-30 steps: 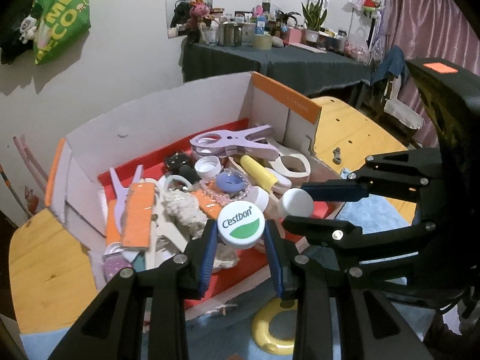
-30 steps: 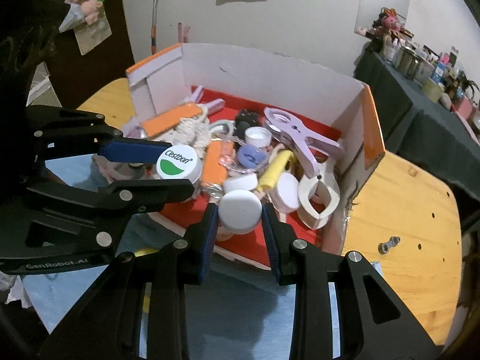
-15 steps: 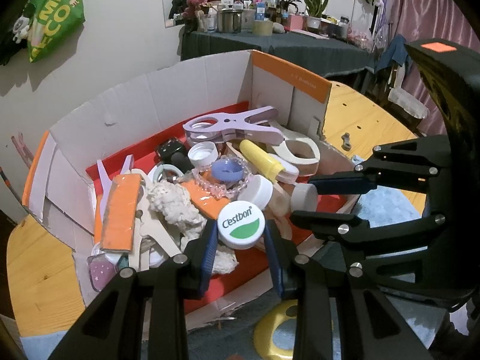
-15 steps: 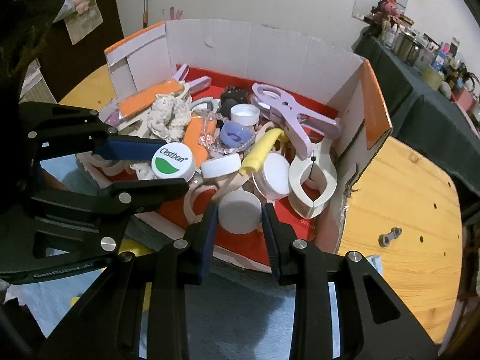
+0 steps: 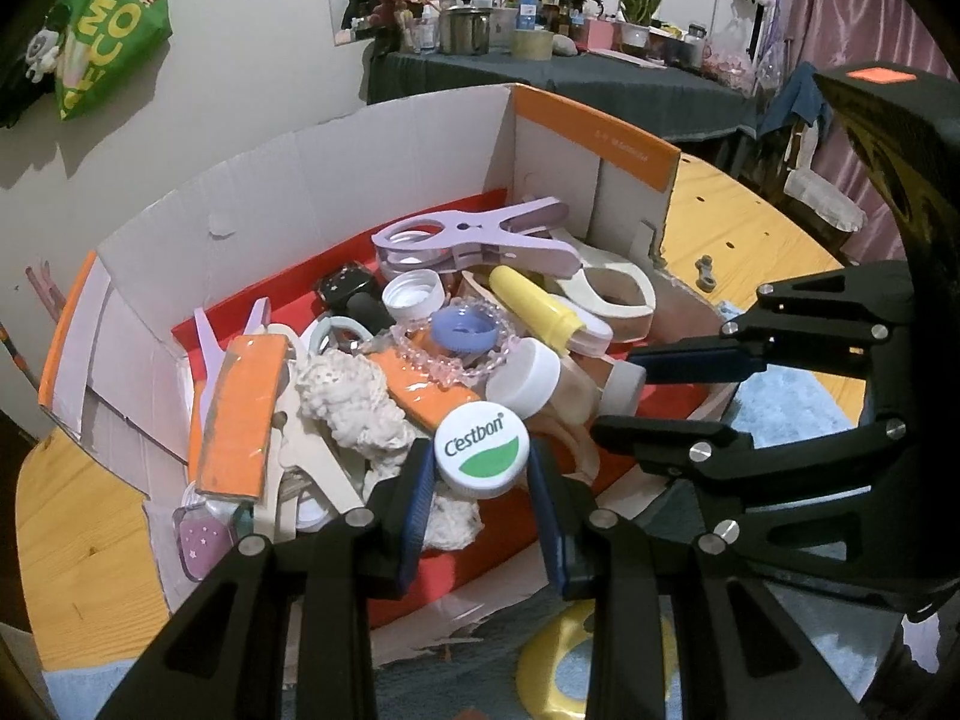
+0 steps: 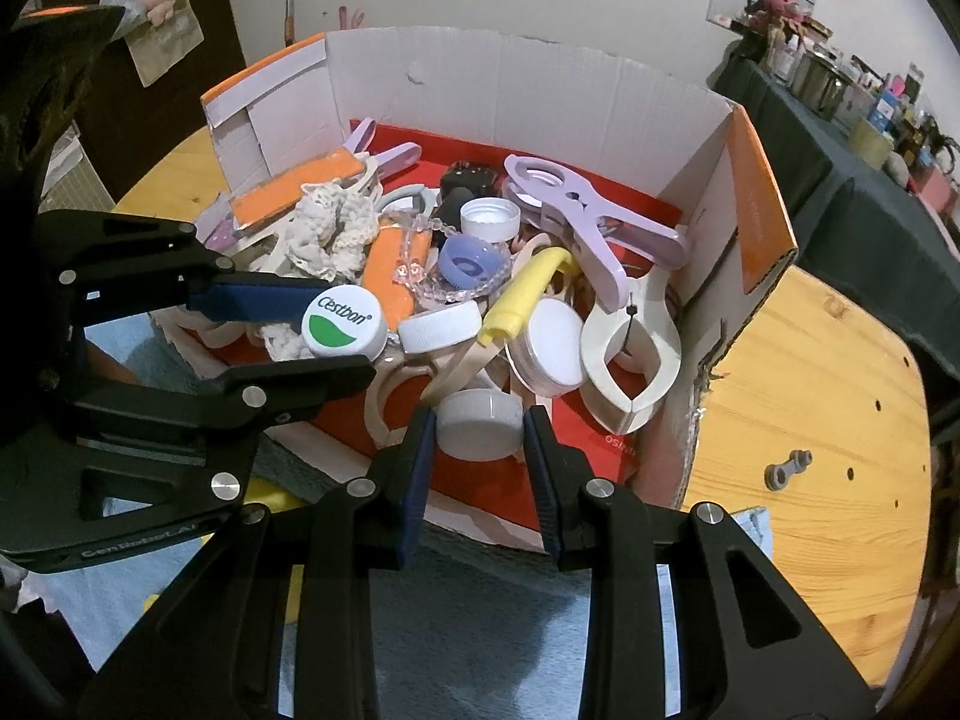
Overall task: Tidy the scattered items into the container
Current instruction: 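Lower caps into the box and open both grippers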
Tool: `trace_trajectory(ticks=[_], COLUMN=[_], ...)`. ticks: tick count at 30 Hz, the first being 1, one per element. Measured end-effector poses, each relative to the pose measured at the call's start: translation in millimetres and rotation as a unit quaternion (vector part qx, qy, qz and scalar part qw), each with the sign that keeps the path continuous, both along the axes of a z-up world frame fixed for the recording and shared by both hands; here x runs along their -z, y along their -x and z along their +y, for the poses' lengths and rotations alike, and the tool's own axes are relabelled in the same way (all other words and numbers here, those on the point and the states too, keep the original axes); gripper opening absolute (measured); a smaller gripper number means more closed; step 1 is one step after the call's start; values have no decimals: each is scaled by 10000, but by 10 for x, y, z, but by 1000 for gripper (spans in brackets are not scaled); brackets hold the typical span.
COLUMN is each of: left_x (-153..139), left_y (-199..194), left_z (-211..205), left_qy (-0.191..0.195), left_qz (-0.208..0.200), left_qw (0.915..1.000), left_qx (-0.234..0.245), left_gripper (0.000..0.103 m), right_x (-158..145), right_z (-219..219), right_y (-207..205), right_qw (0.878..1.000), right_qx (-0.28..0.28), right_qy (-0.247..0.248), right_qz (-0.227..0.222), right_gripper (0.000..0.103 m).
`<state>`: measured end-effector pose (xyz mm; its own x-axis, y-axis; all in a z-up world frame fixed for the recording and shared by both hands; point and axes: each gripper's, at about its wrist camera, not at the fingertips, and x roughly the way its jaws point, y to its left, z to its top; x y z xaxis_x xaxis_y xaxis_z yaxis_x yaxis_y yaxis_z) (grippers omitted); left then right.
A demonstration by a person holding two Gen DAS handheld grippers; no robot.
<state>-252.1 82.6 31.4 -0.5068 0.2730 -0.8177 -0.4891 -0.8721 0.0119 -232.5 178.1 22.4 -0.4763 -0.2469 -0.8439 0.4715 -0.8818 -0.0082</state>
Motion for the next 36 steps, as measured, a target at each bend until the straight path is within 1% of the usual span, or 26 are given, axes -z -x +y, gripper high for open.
trace_trajectory(ticks=[8,15,29,36], left_x=[9,12,24,17], left_y=[14,35,71,84], left_z=[-21,-20,-14,-23], left_qy=[36,100,159,102], left_qz=[-44,-82,-183,-238], left_qw=[10000,9999,9997,9996], left_qx=[-42,-49,-55,-64], left_gripper=[33,33,34,38], right_x=[29,24,15,-7], right_z=[-12,-32,-48,-23], right_y=[47,81,54,53], right_qw=[9999,9995,9994,9993], right_qx=[7,-22,-49,-65], right_qy=[14,-87,-165,-89], right_qz=[-153,-287,-306,-369], right_gripper=[29,29,29,29])
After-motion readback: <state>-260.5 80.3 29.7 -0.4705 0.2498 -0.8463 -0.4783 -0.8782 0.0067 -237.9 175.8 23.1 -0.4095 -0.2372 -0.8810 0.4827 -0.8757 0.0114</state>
